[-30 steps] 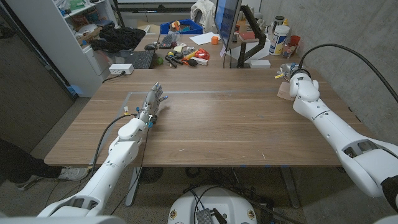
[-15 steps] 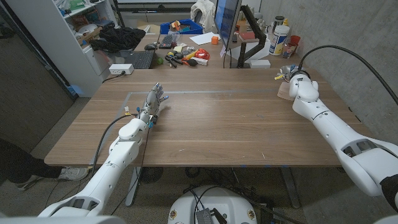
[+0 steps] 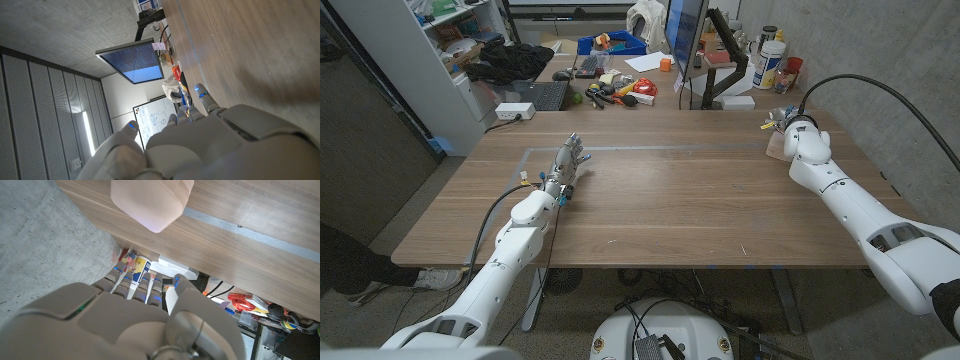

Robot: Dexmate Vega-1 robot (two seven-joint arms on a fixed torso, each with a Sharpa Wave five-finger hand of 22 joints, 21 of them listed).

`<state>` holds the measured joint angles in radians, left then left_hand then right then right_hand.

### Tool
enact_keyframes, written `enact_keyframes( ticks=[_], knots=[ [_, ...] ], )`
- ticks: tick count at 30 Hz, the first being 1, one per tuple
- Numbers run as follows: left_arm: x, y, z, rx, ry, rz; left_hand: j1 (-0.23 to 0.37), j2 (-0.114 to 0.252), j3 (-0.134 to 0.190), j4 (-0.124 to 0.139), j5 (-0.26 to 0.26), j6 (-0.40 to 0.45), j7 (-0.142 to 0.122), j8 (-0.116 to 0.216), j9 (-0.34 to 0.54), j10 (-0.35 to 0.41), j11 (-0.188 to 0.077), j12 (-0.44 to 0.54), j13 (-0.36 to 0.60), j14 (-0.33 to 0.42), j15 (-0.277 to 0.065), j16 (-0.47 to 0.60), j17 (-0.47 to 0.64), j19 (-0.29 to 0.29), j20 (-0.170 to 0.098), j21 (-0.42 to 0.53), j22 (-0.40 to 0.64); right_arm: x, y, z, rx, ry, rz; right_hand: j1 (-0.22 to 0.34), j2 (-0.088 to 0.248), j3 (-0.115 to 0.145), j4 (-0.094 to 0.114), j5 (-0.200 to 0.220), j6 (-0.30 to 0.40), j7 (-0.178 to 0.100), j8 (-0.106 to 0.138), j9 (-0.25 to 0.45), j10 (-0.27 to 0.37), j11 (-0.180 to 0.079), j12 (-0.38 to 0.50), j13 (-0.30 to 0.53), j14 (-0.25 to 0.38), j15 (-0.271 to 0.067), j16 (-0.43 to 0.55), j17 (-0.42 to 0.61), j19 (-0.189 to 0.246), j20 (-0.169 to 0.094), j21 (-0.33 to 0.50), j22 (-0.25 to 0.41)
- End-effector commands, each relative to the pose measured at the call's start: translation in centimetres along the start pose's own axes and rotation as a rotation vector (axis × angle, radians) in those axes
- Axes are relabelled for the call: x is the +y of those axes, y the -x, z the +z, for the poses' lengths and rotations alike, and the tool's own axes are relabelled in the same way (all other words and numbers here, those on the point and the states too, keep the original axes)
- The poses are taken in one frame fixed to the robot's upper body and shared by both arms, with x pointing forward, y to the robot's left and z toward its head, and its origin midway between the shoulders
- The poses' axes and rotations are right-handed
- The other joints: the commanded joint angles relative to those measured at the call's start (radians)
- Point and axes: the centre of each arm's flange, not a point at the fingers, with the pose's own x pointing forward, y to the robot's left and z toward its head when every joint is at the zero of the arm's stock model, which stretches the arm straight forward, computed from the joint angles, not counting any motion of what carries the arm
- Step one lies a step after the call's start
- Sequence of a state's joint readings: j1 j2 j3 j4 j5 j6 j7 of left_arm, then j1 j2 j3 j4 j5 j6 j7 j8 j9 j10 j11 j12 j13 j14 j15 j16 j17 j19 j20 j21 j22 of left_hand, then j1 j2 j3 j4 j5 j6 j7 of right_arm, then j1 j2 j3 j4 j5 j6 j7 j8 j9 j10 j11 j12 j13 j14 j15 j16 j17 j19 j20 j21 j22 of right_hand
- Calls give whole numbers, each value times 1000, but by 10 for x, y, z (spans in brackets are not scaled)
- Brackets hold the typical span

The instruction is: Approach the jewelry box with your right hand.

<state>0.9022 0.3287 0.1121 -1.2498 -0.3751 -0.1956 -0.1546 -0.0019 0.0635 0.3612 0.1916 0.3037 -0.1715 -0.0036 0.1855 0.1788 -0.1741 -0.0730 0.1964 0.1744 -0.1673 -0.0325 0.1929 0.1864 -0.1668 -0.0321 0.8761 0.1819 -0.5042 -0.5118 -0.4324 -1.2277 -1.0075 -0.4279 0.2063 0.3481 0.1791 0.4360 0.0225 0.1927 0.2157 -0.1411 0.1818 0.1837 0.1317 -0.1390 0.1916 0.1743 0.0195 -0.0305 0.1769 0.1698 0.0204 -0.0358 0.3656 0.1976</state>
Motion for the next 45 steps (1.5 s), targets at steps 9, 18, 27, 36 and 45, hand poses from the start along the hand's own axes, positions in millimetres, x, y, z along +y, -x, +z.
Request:
enact_keyframes(
  ticks=[9, 18, 27, 36, 45],
  knots=[
    [6, 2, -2, 10, -3, 2, 7, 116, -6, 2, 6, -107, 0, 4, 6, -111, -3, -2, 5, -111, -8, 4, 2, -183, -35, -3, 3, 6, -2, 5, 4, 5, 18, 10, 2, 1, 4, 2, -2, -2, 1, 4, -3, -3, 1, 5, -6, -111, 4, 2, -5, -110, -6, 3],
    [11, 0, -2, 17, -3, 0, 7, 116, -6, 2, 6, -107, -1, 4, 6, -111, -2, -2, 5, -112, -7, 4, 2, -183, -36, -4, 3, 9, -2, 9, -1, 0, 29, 6, -5, -6, 7, 0, -4, 0, 2, 4, -4, 1, 2, 5, -5, -107, 5, 3, -6, -92, -6, 2],
    [9, -3, -6, 26, 0, -13, 7, 116, -6, 2, 7, -107, 0, 4, 6, -111, -1, -1, 5, -112, -8, 4, 2, -183, -36, -5, 3, 15, -3, 8, 8, 0, 45, -6, -13, -17, 15, -5, -7, -2, 2, 5, -6, 1, 3, 5, -9, -104, 5, 4, -9, -79, -9, 2],
    [10, -3, -5, 26, -3, -13, 7, 117, -6, 2, 7, -108, -1, 4, 6, -111, -2, -2, 5, -113, -8, 4, 2, -182, -37, -6, 3, 19, -2, 8, 10, -4, 52, -12, -18, -25, 18, -7, -8, 1, 3, 5, -6, 6, 4, 5, -12, -101, 5, 4, -12, -72, -11, 2],
    [13, -2, -7, 32, -3, -8, 7, 117, -6, 2, 7, -109, -1, 3, 6, -111, -1, -2, 5, -113, -7, 4, 2, -183, -37, -7, 3, 24, -4, 11, 12, -8, 67, -27, -30, -40, 24, -12, -11, 1, 3, 5, -8, 8, 5, 5, -15, -98, 5, 5, -15, -59, -14, 2]
  ],
)
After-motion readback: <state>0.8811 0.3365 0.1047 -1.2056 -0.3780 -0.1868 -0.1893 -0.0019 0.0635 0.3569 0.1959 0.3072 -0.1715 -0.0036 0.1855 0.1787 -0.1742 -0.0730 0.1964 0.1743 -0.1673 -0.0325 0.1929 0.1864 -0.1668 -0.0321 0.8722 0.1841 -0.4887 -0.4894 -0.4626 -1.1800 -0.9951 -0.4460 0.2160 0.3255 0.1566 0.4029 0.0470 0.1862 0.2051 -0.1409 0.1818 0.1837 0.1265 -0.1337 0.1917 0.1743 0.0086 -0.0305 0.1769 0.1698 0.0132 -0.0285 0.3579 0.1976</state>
